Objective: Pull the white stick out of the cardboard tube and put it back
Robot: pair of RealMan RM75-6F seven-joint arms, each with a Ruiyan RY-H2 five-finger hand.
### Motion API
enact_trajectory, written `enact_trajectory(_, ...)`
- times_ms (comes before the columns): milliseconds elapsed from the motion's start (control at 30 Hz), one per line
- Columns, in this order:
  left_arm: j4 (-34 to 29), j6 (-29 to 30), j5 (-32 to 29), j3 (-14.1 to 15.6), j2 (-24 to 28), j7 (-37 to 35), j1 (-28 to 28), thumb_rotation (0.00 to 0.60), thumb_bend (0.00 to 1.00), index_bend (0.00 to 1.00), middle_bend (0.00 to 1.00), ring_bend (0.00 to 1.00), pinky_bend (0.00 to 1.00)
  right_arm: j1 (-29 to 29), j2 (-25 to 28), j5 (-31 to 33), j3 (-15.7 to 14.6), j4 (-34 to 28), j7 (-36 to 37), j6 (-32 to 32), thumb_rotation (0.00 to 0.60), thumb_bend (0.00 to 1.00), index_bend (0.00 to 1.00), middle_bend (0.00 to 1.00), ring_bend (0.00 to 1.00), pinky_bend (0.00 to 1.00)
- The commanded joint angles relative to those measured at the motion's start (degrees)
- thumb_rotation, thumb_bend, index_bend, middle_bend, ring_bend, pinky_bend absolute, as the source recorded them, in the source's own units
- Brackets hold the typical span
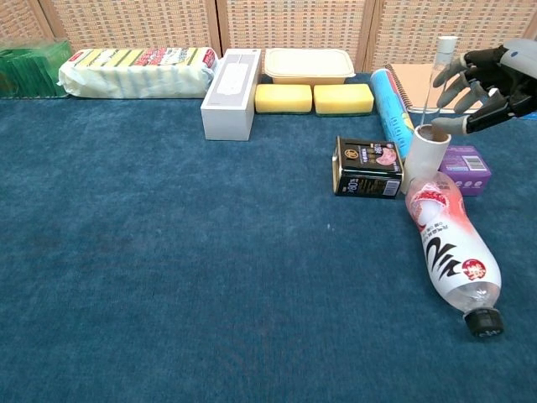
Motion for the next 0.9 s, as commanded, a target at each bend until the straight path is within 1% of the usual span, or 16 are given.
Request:
enact_trajectory(33,0.0,0.1,0.0,0.0,0.0,-0.1,0.0,0.459,0.11,0.16,0.08,0.03,0.24,0.3,-0.5,0.2,0.0,0.0,-0.6,0.3,0.539,0.31,0.3,0.38,0.38,0.42)
enact_trajectory(267,0.1,0.1,0.1,0.0,0.1,-0.3,0.1,0.46,0.11,0.16,0.08,0.03,0.24,1.0,-2.0,0.8,-0.1,0.6,-1.9,0.8,0.542,0.31,0.31,0.39,0.39,0.44)
enact_trajectory(467,0.2,0.2,-0.1,-0.1,0.1,-0.5,0.1,0.464,0.11,0.16,0.08,0.03,0.24,2.3,-3.6,1.6,0.6,1.7,-3.3,0.8,0.542,0.3,0.31,0.39,0.39,0.44)
enact_trajectory(900,0.2,-0.5,-0.6,-0.3,0.1,-0.5,-0.1,0.457,0.11,0.16,0.08,0.03,0.24,3.8,-3.8,3.4,2.3,2.5,-5.2,1.2,0.539,0.3,0.32,0.39,0.39,0.44)
